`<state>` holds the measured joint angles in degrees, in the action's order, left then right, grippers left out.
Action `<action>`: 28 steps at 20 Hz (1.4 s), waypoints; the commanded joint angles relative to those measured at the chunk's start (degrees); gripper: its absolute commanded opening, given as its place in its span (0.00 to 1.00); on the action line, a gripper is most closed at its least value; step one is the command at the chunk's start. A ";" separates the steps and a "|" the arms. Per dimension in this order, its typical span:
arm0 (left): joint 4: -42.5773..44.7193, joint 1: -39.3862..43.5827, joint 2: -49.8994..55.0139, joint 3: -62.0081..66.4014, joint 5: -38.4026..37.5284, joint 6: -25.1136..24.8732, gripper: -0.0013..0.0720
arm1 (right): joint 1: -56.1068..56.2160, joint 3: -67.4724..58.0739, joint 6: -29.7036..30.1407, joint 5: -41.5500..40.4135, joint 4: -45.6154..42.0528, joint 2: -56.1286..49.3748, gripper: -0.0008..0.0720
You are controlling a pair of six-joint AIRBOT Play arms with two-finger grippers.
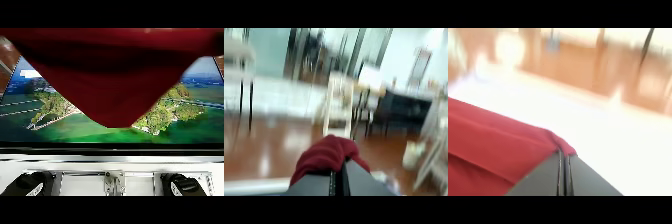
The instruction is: Fold the shirts.
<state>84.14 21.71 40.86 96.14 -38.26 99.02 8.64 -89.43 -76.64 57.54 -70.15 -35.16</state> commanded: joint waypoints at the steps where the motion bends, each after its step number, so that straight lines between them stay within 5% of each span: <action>1: -0.07 -0.61 -3.04 2.84 -3.82 -0.46 0.08 | 0.04 -4.42 -8.79 4.94 -3.91 3.63 0.10; 6: 0.96 -0.61 -2.69 -0.22 -29.81 -4.04 0.08 | 0.04 -4.31 -13.73 23.54 -6.43 -1.95 0.10; 9: 2.27 -0.61 -2.69 -8.41 -36.63 -4.02 0.08 | 0.04 -4.22 -16.00 33.11 -9.92 -9.42 0.10; 13: 2.47 -0.63 -1.03 -25.22 -30.56 -3.74 0.08 | 0.04 -0.39 -16.00 28.57 -12.85 -23.15 0.10; 19: -1.81 -0.61 14.93 -37.99 -4.42 2.23 0.08 | 0.04 0.59 -25.53 5.22 -13.05 -44.30 0.10; 22: -9.55 -0.61 26.25 -37.94 3.02 2.23 0.08 | 0.11 0.59 -27.30 4.79 -9.09 -51.78 0.10; 26: -15.43 -0.68 35.63 -37.94 1.33 2.19 0.08 | 0.09 0.59 -27.26 6.67 -1.86 -57.55 0.12; 27: -15.37 -0.83 35.78 -37.92 1.14 1.64 0.19 | 0.09 0.57 -27.23 5.64 -1.14 -57.48 0.14; 28: -15.34 -1.55 35.41 -37.38 0.11 -0.68 0.57 | -0.04 0.57 -27.02 4.04 -1.27 -57.00 0.32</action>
<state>71.72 20.86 73.06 58.54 -38.24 100.71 8.75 -88.86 -103.31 63.90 -74.74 -90.15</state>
